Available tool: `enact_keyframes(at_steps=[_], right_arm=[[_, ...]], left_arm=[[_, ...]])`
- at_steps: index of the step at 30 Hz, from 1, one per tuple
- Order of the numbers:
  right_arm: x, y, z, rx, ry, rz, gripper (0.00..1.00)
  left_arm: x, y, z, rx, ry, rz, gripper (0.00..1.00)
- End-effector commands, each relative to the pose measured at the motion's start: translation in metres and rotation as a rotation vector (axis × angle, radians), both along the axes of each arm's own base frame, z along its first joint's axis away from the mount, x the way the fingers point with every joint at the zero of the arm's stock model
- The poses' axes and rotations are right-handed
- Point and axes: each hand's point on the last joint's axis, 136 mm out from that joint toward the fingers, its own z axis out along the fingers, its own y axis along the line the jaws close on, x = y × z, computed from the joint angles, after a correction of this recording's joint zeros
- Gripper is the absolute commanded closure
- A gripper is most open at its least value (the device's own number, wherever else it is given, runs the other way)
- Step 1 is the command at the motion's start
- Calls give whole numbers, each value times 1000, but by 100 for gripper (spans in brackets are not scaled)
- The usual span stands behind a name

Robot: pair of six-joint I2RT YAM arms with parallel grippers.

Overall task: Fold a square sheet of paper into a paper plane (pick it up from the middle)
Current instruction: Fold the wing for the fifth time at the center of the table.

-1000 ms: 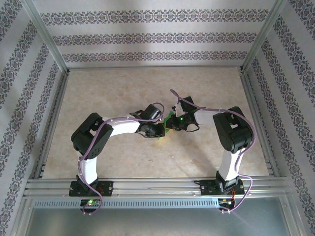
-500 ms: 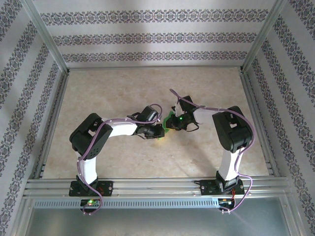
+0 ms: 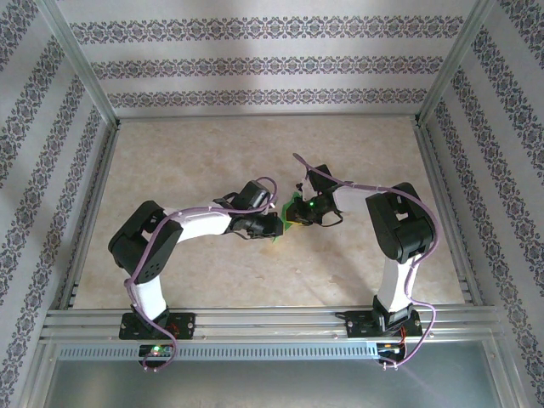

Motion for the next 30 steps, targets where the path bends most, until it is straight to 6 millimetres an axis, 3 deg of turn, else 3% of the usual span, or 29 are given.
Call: enact_keyframes(at_steps=[1, 10, 15, 23, 30], right_arm=[[-18, -25, -47, -181, 92, -34, 82], [-19, -26, -49, -187, 102, -34, 82], [-20, -27, -50, -194, 106, -34, 82], [-22, -32, -54, -223, 121, -39, 82], [-23, -32, -55, -226, 123, -39, 82]], left_arm=[[-2, -4, 1, -7, 16, -12, 84], [-13, 10, -31, 112, 81, -4, 85], [-15, 18, -37, 158, 85, 1, 86], [-19, 30, -30, 183, 79, 6, 86], [-22, 25, -13, 147, 62, -27, 86]])
